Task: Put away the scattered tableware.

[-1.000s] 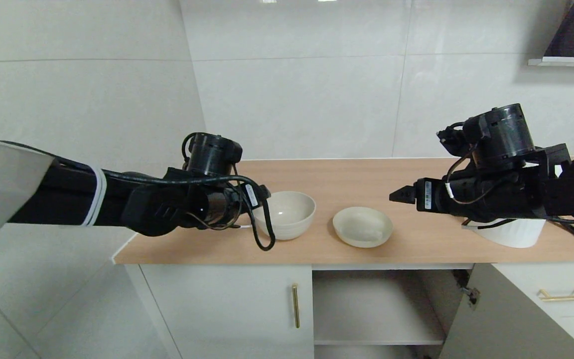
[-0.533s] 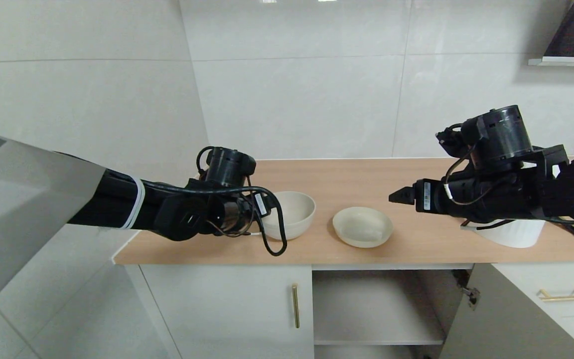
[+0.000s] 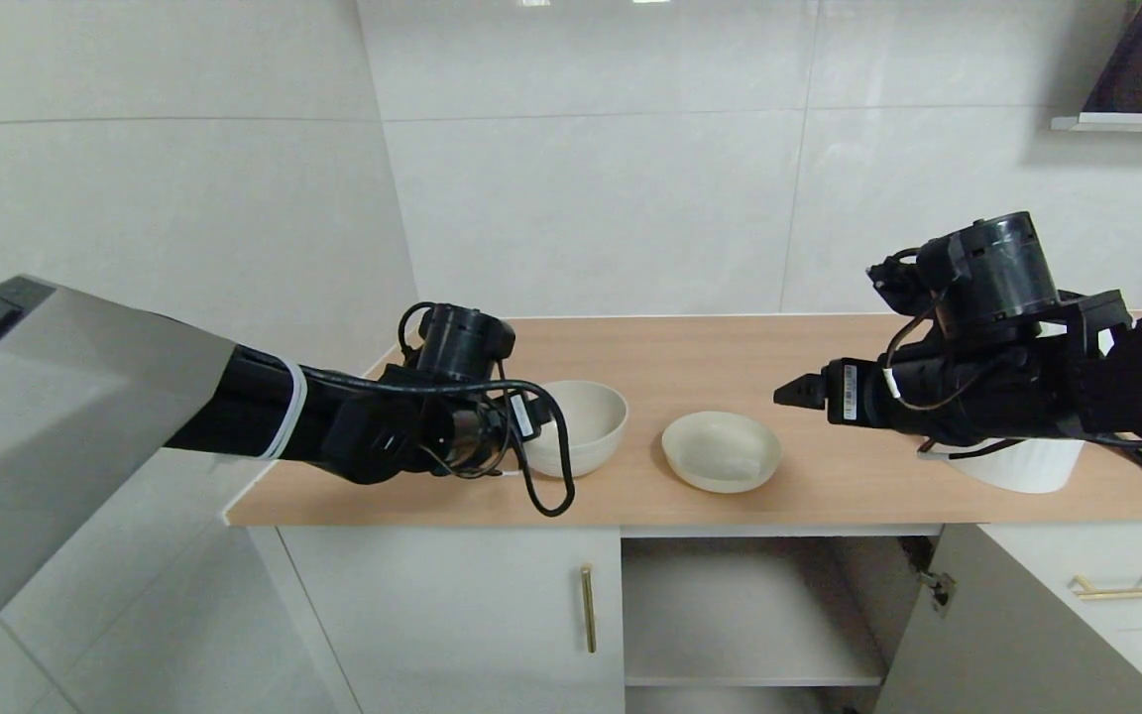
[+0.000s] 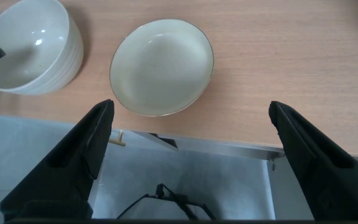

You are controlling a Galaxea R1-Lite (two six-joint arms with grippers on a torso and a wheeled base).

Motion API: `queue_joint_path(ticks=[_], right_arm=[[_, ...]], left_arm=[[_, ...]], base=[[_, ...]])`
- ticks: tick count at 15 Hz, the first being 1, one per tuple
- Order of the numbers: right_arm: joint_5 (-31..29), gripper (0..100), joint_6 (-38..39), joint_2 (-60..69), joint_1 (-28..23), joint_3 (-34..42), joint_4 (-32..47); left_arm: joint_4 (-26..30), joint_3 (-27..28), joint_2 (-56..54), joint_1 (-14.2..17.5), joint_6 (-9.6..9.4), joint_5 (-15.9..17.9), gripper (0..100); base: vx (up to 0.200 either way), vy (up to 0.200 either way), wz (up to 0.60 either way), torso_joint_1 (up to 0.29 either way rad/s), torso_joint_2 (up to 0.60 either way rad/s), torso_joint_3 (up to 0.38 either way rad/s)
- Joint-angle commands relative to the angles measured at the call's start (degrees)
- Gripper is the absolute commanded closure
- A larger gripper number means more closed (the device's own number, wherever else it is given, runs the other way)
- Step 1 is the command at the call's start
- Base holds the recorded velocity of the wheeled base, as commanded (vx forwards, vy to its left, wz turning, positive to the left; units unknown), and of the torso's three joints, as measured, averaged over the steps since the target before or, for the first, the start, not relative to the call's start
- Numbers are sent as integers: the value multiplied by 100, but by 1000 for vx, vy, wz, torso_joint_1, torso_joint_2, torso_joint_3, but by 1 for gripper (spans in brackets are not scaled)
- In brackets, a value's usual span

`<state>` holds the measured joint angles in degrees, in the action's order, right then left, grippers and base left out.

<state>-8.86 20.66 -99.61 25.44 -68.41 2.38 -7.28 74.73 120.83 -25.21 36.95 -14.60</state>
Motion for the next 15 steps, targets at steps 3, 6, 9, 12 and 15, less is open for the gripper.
queue_joint_path(ticks=[3,6,9,12,15], right_arm=[[-1,0,-1,12,5,3,0],[-1,0,-10,12,5,3,8],[7,0,-10,-103,5,-23,17],[-168,0,-10,-410,-4,-84,0],[-300,0,17,-964,-57,-260,-9]], left_arm=[[7,-2,46,-1,-4,1,100],[7,-2,37,-10,5,-7,100],[25,-195,-262,-37,102,-16,100],[16,-468,-666,-54,67,45,100],[7,-758,-1141,-89,67,661,100]], base=[[0,0,0,0,0,0],[0,0,0,0,0,0],[0,0,0,0,0,0],[0,0,0,0,0,0],[0,0,0,0,0,0]])
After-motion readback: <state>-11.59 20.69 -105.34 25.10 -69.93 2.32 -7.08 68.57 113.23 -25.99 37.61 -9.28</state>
